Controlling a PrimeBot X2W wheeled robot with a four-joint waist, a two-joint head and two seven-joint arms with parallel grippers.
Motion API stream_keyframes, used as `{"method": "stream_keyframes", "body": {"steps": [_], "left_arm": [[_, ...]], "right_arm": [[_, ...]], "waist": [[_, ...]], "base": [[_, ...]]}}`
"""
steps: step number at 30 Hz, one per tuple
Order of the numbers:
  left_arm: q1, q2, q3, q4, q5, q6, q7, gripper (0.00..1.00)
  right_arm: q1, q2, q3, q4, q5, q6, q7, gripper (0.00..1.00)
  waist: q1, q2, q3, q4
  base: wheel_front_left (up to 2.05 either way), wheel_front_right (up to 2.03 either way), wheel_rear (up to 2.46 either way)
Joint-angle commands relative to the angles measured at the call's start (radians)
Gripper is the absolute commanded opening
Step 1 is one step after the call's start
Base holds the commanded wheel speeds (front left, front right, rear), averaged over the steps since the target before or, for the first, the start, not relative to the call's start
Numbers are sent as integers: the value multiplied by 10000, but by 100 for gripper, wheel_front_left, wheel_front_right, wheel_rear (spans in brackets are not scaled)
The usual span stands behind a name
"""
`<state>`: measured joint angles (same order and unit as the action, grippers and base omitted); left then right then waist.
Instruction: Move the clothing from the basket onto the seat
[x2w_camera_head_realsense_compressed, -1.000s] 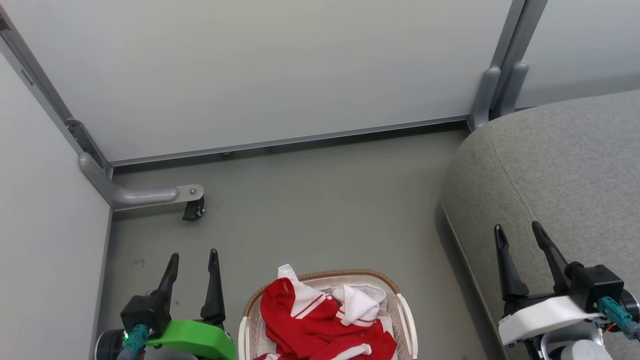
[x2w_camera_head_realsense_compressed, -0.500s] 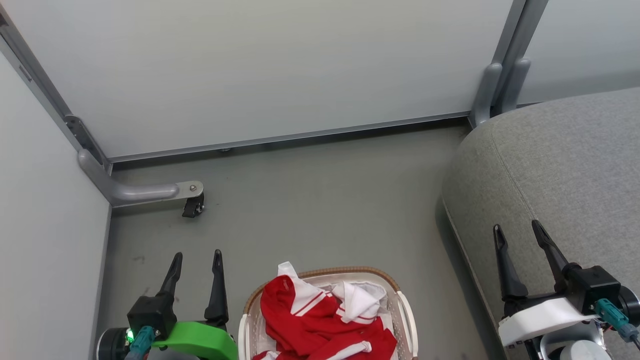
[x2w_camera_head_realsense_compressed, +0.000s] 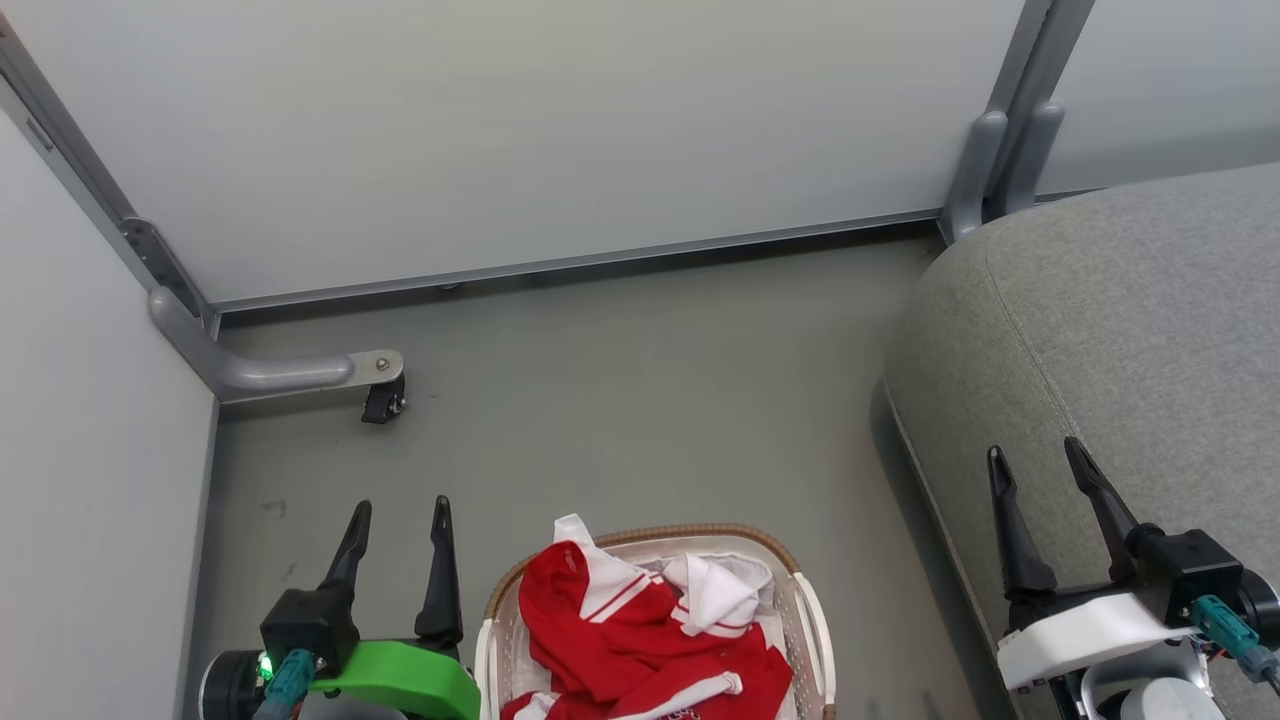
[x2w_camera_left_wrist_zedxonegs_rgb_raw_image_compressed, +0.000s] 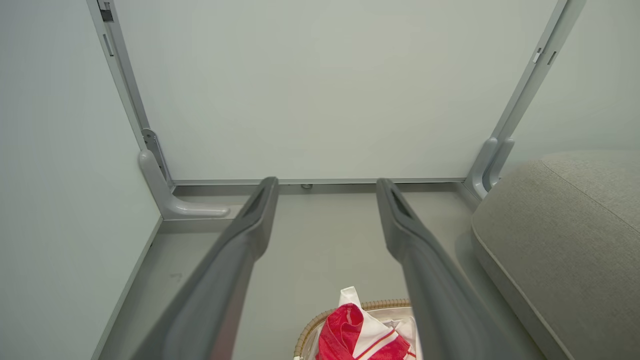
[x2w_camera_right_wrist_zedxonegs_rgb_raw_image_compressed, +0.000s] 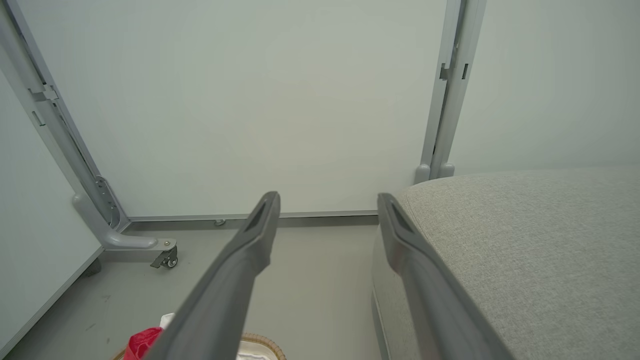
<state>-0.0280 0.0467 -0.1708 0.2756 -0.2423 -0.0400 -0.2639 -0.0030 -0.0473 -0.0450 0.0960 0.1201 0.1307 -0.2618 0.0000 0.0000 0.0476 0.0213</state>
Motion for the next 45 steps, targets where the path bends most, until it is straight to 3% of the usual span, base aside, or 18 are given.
{"method": "stream_keyframes", "body": {"steps": [1, 11, 18, 27, 35, 45], "left_arm": [[-153, 66, -65, 6, 47, -50, -11, 100], [-735, 61, -1139, 932, 420, -500, -11, 100], [-1772, 61, -2259, 2950, 765, -815, -12, 100], [-3493, 128, -3609, 5392, 1263, -913, -10, 100], [-4823, 274, -5343, 7399, 775, -918, -10, 100], [-5822, 208, -7111, 8651, -146, -916, 56, 100]], "right_arm": [[-90, -56, -10, -49, -35, 1, -49, 100], [-534, -56, 9, -127, -41, 1, -49, 100], [-1074, -52, 41, -253, 68, 1, -49, 100], [-2197, -49, 106, -438, 300, 1, -49, 100], [-3110, -47, 247, -546, 527, 1, -49, 100], [-3914, -47, 410, -683, 752, 1, -49, 100]], "waist": [[0, 0, 95, -16], [0, 0, 897, -238], [0, 0, 1866, -562], [0, 0, 3585, -1048], [0, 0, 4945, -1358], [0, 0, 6292, -1584]], "base": [[0, 0, 0], [0, 0, 0], [0, 0, 0], [0, 0, 0], [0, 0, 0], [0, 0, 0]]}}
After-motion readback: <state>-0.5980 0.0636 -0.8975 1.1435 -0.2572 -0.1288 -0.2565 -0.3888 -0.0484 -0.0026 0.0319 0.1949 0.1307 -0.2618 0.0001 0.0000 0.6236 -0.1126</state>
